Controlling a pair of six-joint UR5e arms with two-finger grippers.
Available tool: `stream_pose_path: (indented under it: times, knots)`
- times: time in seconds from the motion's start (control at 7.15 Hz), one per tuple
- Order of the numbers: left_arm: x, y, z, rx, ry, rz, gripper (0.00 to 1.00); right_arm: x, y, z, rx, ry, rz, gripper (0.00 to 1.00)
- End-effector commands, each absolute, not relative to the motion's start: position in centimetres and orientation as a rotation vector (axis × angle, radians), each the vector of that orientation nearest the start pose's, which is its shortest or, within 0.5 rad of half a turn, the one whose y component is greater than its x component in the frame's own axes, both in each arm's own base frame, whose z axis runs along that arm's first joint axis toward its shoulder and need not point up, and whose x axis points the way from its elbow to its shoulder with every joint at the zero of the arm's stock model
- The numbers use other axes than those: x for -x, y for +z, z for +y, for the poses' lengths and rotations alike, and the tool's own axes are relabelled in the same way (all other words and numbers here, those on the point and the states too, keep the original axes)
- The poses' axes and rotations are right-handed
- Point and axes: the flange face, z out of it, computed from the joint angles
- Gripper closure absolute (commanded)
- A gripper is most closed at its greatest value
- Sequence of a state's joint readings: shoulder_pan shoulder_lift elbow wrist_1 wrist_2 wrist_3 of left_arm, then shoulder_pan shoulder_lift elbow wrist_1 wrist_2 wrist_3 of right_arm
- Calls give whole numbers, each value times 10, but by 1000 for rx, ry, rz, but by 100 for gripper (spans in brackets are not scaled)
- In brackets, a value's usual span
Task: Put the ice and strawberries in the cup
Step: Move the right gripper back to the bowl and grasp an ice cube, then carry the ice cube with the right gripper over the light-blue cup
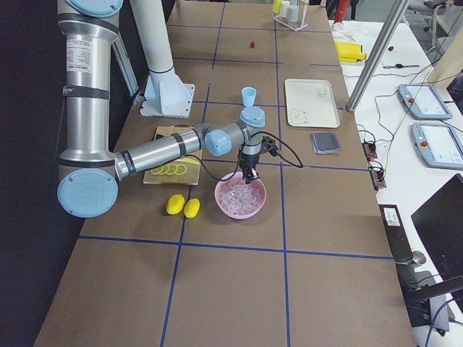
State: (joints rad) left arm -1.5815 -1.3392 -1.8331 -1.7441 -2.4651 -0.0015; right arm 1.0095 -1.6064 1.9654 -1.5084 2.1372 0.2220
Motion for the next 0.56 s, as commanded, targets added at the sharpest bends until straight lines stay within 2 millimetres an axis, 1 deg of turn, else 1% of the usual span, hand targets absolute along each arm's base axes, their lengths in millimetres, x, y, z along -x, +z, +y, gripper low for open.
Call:
stream_pose_path:
  times: [0.0, 0.14, 0.28, 0.42]
  knots:
    - [60, 605, -404, -194, 80, 890, 0, 204, 349, -466, -162, -212, -788, 100]
    - [60, 605, -404, -194, 80, 890, 0, 253, 294, -460, -111, -101, -866, 100]
    - [60, 605, -404, -194, 80, 890, 0, 306, 243, -446, -62, -32, -928, 100]
    - [60, 605, -404, -194, 80, 890, 0, 351, 200, -439, -7, 89, -962, 100]
